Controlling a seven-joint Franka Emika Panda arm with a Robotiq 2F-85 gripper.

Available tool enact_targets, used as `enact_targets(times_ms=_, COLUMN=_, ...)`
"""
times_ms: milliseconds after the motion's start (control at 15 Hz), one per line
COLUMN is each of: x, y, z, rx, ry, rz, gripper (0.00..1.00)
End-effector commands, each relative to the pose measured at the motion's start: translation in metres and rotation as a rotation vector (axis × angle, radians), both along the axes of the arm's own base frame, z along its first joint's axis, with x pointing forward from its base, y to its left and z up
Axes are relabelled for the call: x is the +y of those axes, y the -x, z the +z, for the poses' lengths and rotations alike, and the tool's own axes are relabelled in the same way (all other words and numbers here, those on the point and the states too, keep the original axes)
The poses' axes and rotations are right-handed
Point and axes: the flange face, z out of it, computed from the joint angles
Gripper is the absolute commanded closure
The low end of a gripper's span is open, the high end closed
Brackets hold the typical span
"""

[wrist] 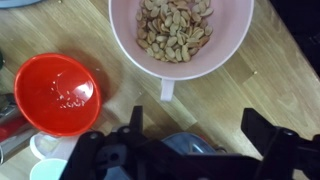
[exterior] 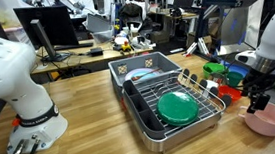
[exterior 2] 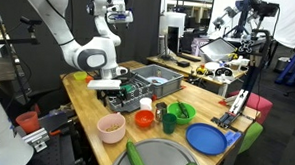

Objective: Move the pink mug to the left

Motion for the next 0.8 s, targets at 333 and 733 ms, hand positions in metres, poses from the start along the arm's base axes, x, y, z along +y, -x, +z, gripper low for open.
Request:
enact_targets(times_ms=333, x=-0.007, y=-0.019, z=-0.052, rx=0.069, ry=0.050, rz=0.065, gripper=0.00)
enact_targets(times_ms=733, x=-0.011, y=-0.022, z=-0.071, rx=0.089, ry=0.036, rz=0.042, gripper=0.18)
